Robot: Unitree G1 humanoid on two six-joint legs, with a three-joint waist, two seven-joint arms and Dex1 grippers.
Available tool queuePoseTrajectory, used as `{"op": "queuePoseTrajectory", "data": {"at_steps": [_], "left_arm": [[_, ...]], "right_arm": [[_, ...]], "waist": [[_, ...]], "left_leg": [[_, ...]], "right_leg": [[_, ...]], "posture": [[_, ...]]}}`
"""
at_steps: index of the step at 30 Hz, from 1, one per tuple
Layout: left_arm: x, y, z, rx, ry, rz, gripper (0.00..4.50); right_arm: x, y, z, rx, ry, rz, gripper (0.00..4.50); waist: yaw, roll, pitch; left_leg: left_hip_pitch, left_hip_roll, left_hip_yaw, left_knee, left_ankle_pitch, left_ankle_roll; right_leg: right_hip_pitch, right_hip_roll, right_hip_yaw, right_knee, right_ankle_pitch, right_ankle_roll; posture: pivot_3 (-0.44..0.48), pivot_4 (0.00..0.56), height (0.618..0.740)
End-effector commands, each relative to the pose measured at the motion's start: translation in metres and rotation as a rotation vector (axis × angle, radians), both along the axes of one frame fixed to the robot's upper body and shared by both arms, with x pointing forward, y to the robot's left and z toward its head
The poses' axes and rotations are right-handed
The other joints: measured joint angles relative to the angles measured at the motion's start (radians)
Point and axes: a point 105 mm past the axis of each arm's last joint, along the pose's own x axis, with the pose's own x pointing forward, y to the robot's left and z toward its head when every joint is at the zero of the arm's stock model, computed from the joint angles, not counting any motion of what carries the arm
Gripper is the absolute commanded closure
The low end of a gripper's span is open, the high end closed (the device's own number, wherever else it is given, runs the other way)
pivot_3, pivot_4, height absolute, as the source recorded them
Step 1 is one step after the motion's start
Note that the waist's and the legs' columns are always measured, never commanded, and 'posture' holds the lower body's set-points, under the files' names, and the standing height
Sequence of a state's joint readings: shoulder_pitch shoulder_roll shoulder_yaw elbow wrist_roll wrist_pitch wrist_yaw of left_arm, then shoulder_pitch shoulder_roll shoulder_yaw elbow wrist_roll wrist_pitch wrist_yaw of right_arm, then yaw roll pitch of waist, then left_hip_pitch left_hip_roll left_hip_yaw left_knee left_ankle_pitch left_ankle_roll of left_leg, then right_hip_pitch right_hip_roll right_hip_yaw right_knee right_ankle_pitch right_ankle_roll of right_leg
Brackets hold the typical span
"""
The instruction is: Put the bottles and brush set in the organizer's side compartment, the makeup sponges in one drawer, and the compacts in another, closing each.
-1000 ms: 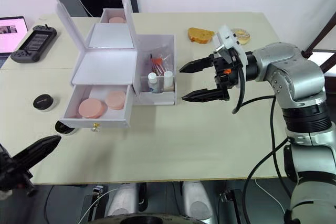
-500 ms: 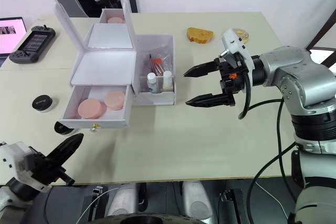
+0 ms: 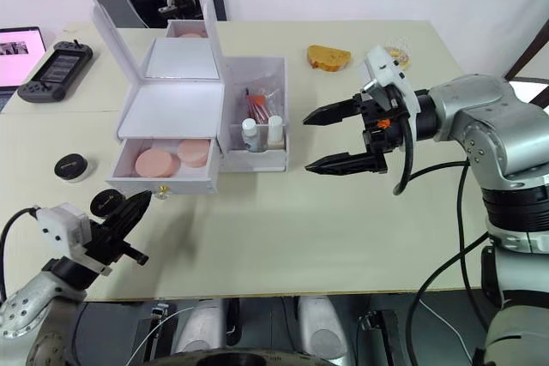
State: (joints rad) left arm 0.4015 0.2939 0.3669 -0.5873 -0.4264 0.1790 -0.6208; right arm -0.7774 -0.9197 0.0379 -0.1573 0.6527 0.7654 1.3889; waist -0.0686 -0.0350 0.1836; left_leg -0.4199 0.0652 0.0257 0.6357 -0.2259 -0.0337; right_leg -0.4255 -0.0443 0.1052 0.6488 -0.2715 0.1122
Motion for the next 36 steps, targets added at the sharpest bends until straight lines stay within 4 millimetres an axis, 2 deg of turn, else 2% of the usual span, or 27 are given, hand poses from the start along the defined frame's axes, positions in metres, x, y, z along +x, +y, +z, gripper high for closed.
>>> {"op": "queuePoseTrajectory", "data": {"at_steps": [1, 5, 10, 14, 21, 26, 33, 36], "left_arm": [[0.011, 0.006, 0.005, 0.042, -0.031, 0.045, 4.43], [0.032, 0.007, 0.01, 0.023, -0.066, 0.083, 4.43], [0.046, -0.007, 0.016, -0.009, -0.096, 0.034, 4.43], [0.053, -0.017, 0.017, -0.012, -0.1, -0.019, 4.43], [0.068, -0.016, 0.021, 0.01, -0.103, -0.045, 4.43], [0.079, -0.007, 0.021, 0.029, -0.092, -0.031, 4.43], [0.085, -0.01, 0.021, 0.011, -0.09, -0.04, 4.43], [0.079, -0.015, 0.024, -0.027, -0.077, -0.083, 4.43]], "right_arm": [[-0.006, -0.001, 0.018, 0.007, -0.077, 0.014, 0.0], [-0.006, -0.003, 0.02, 0.008, -0.088, 0.005, 0.0], [-0.007, -0.005, 0.018, -0.003, -0.091, -0.016, 0.0], [-0.003, -0.005, 0.0, -0.031, -0.122, -0.066, 0.0], [-0.004, -0.013, -0.018, -0.025, -0.109, -0.145, 0.0], [-0.009, -0.014, -0.021, -0.006, -0.102, -0.177, 0.0], [-0.008, -0.015, -0.026, 0.024, -0.099, -0.222, 0.0], [-0.008, -0.022, -0.034, 0.05, -0.093, -0.267, 0.0]], "waist": [[0.001, 0.0, 0.0], [0.001, 0.0, 0.0], [0.003, 0.0, 0.0], [0.007, 0.0, 0.0], [0.016, 0.0, 0.0], [0.025, 0.0, 0.0], [0.027, 0.0, 0.0], [0.029, 0.0, -0.001]], "left_leg": [[0.0, 0.0, 0.0, 0.0, 0.0, 0.0], [0.0, 0.0, -0.001, 0.0, 0.0, 0.0], [0.0, 0.0, -0.001, 0.0, 0.0, 0.0], [0.0, 0.0, -0.001, 0.0, 0.0, 0.0], [0.0, 0.0, -0.001, 0.0, 0.0, 0.0], [0.0, 0.0, -0.001, 0.001, 0.0, 0.0], [0.0, 0.0, -0.002, 0.003, 0.0, 0.0], [0.0, 0.0, -0.002, 0.003, 0.0, 0.0]], "right_leg": [[0.0, 0.0, 0.0, 0.0, 0.0, 0.0], [0.0, 0.001, 0.0, 0.001, 0.0, 0.0], [0.001, 0.0, 0.0, 0.0, 0.002, 0.003], [0.001, 0.001, 0.0, 0.0, 0.002, 0.003], [0.001, 0.001, 0.0, 0.001, 0.002, 0.003], [0.001, 0.001, 0.0, 0.001, 0.002, 0.004], [0.003, 0.001, 0.0, 0.001, 0.001, 0.002], [0.003, 0.001, 0.0, 0.001, 0.001, 0.002]], "posture": [[0.0, 0.15, 0.74], [0.0, 0.15, 0.74], [0.0, 0.15, 0.74], [0.0, 0.15, 0.74], [0.0, 0.15, 0.74], [0.0, 0.15, 0.74], [0.0, 0.15, 0.74], [0.0, 0.15, 0.74]]}}
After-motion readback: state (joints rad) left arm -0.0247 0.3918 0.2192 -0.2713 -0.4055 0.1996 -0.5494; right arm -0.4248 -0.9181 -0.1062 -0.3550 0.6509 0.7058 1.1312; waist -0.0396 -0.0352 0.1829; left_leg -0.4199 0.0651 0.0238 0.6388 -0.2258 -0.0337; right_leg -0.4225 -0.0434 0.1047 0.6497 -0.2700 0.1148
